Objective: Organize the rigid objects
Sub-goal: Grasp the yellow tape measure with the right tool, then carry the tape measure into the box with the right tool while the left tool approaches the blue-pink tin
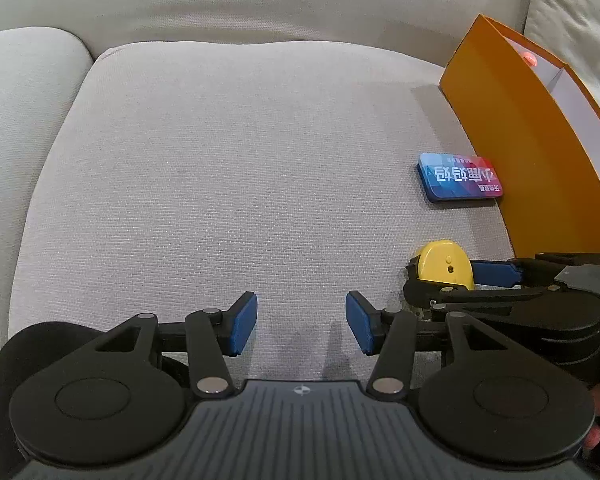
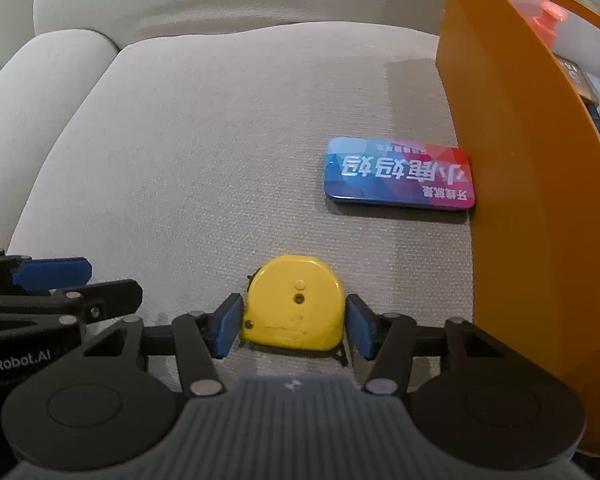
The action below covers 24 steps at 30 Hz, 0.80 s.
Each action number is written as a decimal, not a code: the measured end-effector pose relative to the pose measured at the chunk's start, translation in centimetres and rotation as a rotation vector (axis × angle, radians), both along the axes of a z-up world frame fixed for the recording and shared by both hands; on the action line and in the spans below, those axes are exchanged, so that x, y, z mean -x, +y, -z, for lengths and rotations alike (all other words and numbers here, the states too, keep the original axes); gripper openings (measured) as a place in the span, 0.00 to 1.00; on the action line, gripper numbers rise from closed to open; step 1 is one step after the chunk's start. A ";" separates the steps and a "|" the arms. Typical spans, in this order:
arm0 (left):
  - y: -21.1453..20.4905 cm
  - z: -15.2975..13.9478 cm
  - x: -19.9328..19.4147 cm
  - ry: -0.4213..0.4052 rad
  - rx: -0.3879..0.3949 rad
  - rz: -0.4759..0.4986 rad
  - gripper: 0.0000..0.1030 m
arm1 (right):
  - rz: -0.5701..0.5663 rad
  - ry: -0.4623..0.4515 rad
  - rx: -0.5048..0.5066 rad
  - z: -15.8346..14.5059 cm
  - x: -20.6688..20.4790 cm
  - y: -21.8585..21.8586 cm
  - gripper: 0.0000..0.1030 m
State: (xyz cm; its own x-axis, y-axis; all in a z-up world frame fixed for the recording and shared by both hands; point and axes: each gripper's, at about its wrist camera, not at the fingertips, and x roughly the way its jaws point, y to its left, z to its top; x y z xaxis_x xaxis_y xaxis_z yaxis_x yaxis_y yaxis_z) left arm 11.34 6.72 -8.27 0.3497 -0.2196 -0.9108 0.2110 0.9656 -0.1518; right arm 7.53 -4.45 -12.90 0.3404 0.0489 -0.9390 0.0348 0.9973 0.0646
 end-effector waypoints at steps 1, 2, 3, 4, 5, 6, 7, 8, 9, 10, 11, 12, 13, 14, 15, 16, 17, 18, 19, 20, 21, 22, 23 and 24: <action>0.0 -0.1 0.0 -0.006 -0.001 -0.001 0.58 | 0.000 0.000 -0.004 -0.1 0.0 0.0 0.55; -0.1 -0.2 0.1 -0.012 -0.002 -0.001 0.58 | 0.000 0.001 -0.009 -0.2 0.0 -0.1 0.55; -0.1 -0.3 0.2 -0.020 -0.001 0.004 0.58 | 0.002 0.000 -0.014 -0.4 0.0 -0.2 0.55; -0.2 -0.6 0.3 -0.029 0.001 0.014 0.58 | -0.002 -0.010 -0.016 -0.8 0.2 -0.2 0.55; -0.3 -1.0 0.3 -0.039 0.004 0.026 0.58 | -0.013 -0.026 -0.014 -1.4 0.4 -0.2 0.55; -0.4 -1.4 0.3 -0.053 0.009 0.040 0.57 | -0.025 -0.044 -0.011 -2.1 0.5 -0.1 0.55; -0.6 -1.9 0.3 -0.071 0.015 0.062 0.57 | -0.036 -0.064 -0.010 -2.9 0.8 -0.2 0.55; -0.8 -2.6 0.3 -0.092 0.022 0.092 0.57 | -0.043 -0.084 -0.009 -3.8 1.0 -0.3 0.55; -1.1 -3.1 0.2 -0.110 0.026 0.123 0.57 | -0.046 -0.102 -0.010 -4.8 1.2 -0.6 0.55; -1.5 -3.8 0.2 -0.133 0.028 0.157 0.57 | -0.042 -0.118 -0.012 -5.7 1.4 -1.0 0.55; -1.9 -4.5 0.1 -0.159 0.028 0.197 0.57 | -0.037 -0.135 -0.013 -6.7 1.6 -1.4 0.55; -2.5 -5.1 0.1 -0.181 0.025 0.240 0.57 | -0.032 -0.148 -0.012 -7.6 1.8 -1.9 0.55; -3.0 -5.6 0.1 -0.196 0.022 0.276 0.57 | -0.026 -0.168 -0.014 -8.7 2.0 -2.4 0.55; -3.7 -6.0 0.1 -0.213 0.016 0.321 0.57 | -0.017 -0.191 -0.014 -9.8 2.3 -3.1 0.55; -4.3 -6.4 0.0 -0.225 0.010 0.360 0.57 | -0.006 -0.212 -0.012 -10.8 2.5 -3.6 0.55; -5.0 -6.7 0.0 -0.237 0.004 0.402 0.57 | 0.006 -0.233 -0.010 -11.7 2.7 -4.3 0.55; -5.9 -6.9 0.0 -0.248 -0.004 0.449 0.57 | 0.022 -0.255 -0.002 -12.6 3.0 -5.1 0.55; -6.8 -7.0 -0.1 -0.259 -0.013 0.500 0.57 | 0.037 -0.268 0.005 -13.3 3.2 -5.8 0.55; -7.6 -6.9 -0.1 -0.265 -0.024 0.536 0.57 | 0.061 -0.278 0.018 -13.9 3.4 -6.8 0.55; -8.5 -6.8 -0.3 -0.267 -0.041 0.578 0.57 | 0.084 -0.281 0.033 -14.2 3.4 -7.6 0.55; -9.4 -6.5 -0.4 -0.266 -0.057 0.616 0.57 | 0.102 -0.278 0.048 -14.4 3.3 -8.4 0.55; -10.1 -6.4 -0.6 -0.264 -0.070 0.649 0.57 | 0.118 -0.266 0.069 -14.3 3.4 -9.4 0.55; -10.9 -6.0 -0.9 -0.256 -0.084 0.685 0.57 | 0.126 -0.245 0.089 -14.1 3.4 -10.5 0.55; -11.4 -5.7 -1.2 -0.247 -0.096 0.712 0.57 | 0.120 -0.213 0.106 -13.7 3.3 -11.6 0.55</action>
State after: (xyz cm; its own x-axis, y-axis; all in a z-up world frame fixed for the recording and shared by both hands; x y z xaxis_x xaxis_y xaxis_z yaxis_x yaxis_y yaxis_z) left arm 12.55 -4.70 -2.61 0.3491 -0.3922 -0.8510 0.8050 0.5904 0.0582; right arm 4.20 -16.09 0.81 0.5283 -0.0984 -0.8434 0.1503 0.9884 -0.0212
